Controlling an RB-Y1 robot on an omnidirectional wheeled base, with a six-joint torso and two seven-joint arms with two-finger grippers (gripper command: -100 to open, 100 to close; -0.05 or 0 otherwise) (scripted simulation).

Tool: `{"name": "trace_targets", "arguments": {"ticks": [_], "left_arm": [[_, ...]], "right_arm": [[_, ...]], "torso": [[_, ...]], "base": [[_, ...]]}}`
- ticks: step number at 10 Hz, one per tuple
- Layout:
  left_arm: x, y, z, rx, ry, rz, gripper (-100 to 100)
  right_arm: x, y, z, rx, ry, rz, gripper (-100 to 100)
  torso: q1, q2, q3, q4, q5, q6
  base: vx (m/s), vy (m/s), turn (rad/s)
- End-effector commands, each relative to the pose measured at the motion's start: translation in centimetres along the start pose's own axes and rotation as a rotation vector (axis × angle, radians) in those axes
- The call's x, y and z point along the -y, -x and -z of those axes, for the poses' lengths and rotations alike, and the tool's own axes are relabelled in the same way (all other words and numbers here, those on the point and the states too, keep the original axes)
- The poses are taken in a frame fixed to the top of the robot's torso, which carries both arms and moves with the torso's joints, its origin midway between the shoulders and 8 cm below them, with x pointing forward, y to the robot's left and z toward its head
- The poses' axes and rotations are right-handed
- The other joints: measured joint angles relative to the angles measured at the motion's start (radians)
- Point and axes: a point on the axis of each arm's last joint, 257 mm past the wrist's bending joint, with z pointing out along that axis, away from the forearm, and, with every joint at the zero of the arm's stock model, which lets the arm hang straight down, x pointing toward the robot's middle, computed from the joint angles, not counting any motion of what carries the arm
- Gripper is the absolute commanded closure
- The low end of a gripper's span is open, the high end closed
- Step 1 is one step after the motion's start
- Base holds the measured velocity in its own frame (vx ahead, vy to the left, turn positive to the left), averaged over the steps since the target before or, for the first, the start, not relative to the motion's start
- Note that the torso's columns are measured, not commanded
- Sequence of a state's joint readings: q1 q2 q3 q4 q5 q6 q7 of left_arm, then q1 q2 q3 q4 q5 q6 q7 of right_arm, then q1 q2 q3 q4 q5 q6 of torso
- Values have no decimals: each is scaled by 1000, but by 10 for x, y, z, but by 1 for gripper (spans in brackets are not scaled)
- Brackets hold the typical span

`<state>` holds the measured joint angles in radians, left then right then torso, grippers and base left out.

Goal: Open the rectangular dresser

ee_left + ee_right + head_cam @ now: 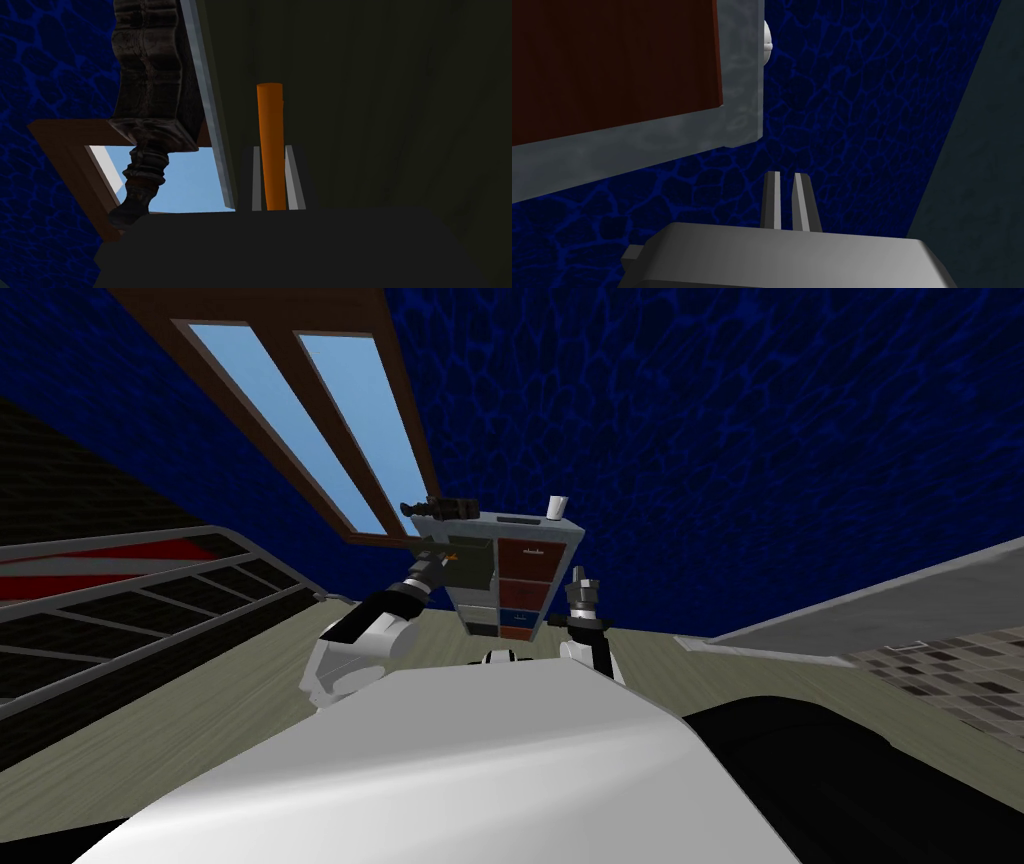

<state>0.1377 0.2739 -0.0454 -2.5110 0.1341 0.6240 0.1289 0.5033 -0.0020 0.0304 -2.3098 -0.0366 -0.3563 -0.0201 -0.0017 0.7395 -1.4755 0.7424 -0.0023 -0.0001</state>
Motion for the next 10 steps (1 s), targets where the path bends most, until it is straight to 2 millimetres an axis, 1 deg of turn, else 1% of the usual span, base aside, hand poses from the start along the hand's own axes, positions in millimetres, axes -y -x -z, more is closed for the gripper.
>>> {"name": "trace_targets", "arguments": {"ticks": [1, 2, 3, 4, 5, 6, 8, 9, 10], "left_arm": [[-18, 6, -17, 6, 28, 1, 100], [-24, 7, -18, 9, 40, 2, 100], [-3, 4, -31, -3, -34, 5, 100], [0, 3, -37, -6, -46, 4, 100], [0, 3, -46, -10, -48, 3, 100], [-5, 3, -53, -9, -37, 3, 100], [-36, 12, -60, 6, 26, 8, 100], [-42, 13, -62, 9, 39, 9, 100], [-15, 8, -75, -6, -49, 11, 100]], "right_arm": [[0, 0, 0, 0, 0, 0, 0], [0, 0, 0, 0, 0, 0, 0], [0, 0, 0, 0, 0, 0, 0], [0, 0, 0, 0, 0, 0, 0], [0, 0, 0, 0, 0, 0, 0], [0, 0, 0, 0, 0, 0, 0], [0, 0, 0, 0, 0, 0, 0], [0, 0, 0, 0, 0, 0, 0], [0, 0, 0, 0, 0, 0, 0]], "torso": [[0, -3, -2, -1, 0, -1], [2, -5, -3, -6, 2, -1], [4, -7, -4, -9, 4, -1], [5, 0, 0, -6, 4, 0], [3, 6, 4, -2, 3, 0], [2, 3, 3, 0, 1, -1], [2, -6, -3, -5, 2, -2], [6, -9, -5, -10, 5, -3], [9, -11, -6, -13, 7, -2]], "base": [[13, 1, -2], [20, -1, 8], [-127, 5, 18], [-223, 16, 2], [-132, 23, -10], [-28, 15, -8], [28, -1, -6], [20, -6, 15], [-155, 18, 26]]}}
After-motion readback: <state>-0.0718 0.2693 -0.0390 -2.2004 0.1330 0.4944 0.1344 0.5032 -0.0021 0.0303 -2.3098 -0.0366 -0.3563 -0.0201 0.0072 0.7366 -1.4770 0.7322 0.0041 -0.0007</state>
